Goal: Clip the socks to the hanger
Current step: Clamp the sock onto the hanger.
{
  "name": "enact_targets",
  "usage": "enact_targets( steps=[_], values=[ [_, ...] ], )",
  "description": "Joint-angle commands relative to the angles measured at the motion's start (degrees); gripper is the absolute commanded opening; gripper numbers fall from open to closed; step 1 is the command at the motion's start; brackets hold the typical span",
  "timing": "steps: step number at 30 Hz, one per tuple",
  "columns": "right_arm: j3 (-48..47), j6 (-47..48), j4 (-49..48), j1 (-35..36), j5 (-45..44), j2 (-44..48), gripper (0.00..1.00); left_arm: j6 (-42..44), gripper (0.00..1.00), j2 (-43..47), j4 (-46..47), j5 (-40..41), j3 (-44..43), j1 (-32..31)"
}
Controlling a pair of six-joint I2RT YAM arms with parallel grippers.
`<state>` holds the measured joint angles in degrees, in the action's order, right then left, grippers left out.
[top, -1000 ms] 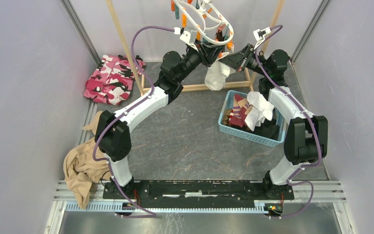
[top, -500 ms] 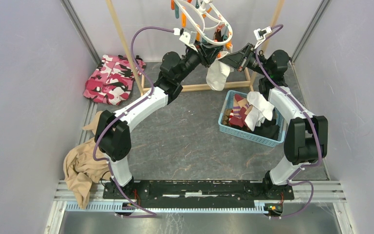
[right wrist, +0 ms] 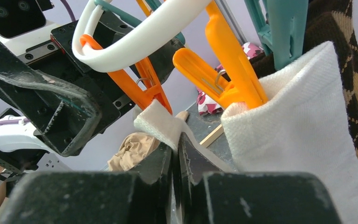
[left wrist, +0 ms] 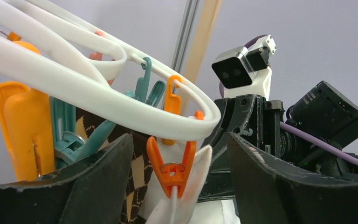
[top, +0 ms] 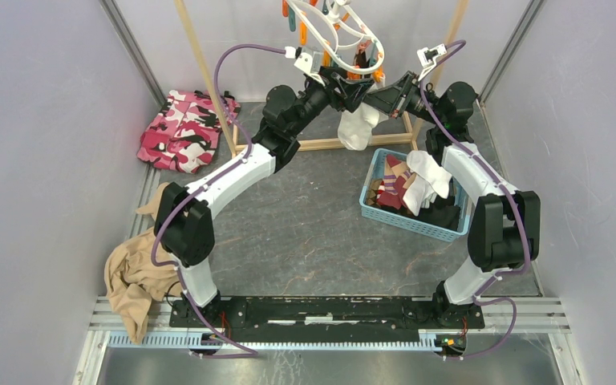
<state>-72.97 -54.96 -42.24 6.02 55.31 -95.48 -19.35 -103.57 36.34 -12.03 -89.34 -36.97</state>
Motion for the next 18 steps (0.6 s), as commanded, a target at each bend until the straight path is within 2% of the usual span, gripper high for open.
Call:
enact_targets(
  steps=[1,7,12,18],
  values=[
    [-1.1,3.2,1.2,0.4,0.3,2.8,0.15,-0.2,0.81,5.2,-1.2,1.0,0.7,0.1],
    [-1.9,9.8,8.3,0.4,-0.2,3.8,0.29,-1.6,0.86,11.5,-8.2,-0.8,5.4,0.1],
    [-2.2,13.7,12.9,0.3,-0.6,4.3,0.34,-0.9,0.89,18.7,-11.1,-1.2,12.5,0.2],
    [-2.1,19.2,18.4,0.4,-1.4,5.9,0.40,3.9,0.88,26.3,-14.0,-2.8,21.7,0.7]
  ],
)
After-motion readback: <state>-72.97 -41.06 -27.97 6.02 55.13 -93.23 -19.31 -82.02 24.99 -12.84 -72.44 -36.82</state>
